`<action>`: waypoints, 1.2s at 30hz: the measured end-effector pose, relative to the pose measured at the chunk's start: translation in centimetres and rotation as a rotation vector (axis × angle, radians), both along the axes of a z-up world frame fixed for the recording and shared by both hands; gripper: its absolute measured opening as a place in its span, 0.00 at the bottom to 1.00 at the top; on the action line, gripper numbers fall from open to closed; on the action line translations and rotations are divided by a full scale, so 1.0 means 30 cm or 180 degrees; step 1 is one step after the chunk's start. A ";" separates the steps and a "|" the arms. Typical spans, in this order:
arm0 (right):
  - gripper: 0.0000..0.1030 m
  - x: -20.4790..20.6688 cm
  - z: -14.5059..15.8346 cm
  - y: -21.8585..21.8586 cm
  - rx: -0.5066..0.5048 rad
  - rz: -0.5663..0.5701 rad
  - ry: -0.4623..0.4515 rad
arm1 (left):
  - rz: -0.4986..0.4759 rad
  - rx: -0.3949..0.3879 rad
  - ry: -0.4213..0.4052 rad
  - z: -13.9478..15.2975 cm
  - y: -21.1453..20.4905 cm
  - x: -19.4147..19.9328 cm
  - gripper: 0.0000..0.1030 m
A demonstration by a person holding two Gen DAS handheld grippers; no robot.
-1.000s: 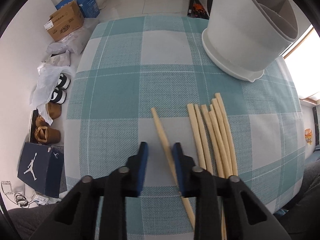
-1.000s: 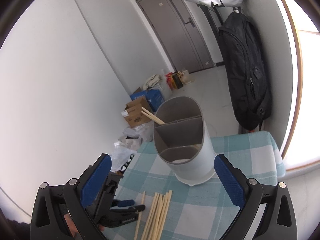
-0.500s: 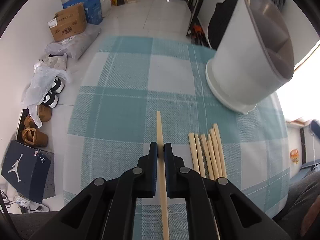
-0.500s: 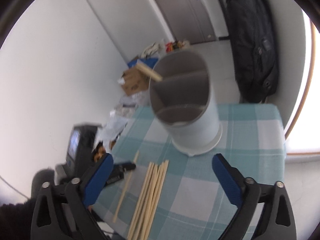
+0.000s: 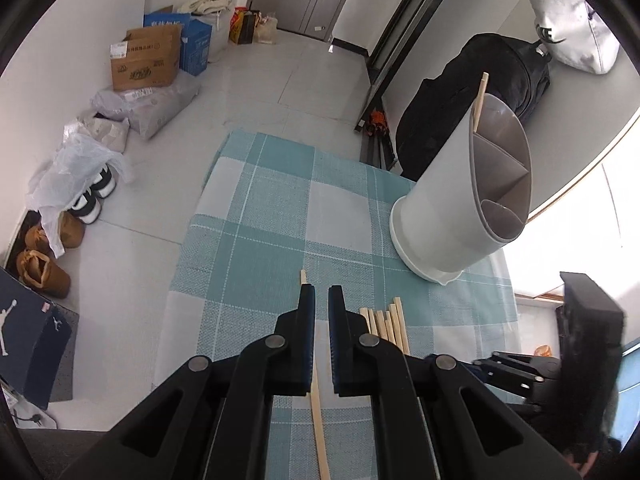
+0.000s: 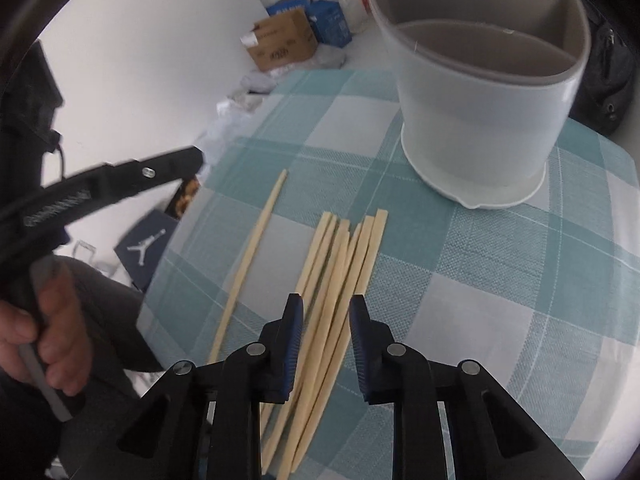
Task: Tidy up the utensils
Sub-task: 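Lift the chopstick with the left gripper while the right gripper grasps one from the bundle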
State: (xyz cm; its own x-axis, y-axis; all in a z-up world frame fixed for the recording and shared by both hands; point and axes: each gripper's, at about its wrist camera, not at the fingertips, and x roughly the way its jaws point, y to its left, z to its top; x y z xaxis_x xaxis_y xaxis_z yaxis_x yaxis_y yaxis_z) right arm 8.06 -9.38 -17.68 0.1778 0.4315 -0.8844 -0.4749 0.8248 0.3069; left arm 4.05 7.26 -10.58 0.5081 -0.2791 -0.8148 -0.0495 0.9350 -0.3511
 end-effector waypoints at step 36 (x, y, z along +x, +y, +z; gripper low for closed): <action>0.04 0.041 0.085 -0.195 0.0930 -0.0888 -0.0151 | -0.0109 0.0117 0.0581 -0.112 0.008 0.012 0.42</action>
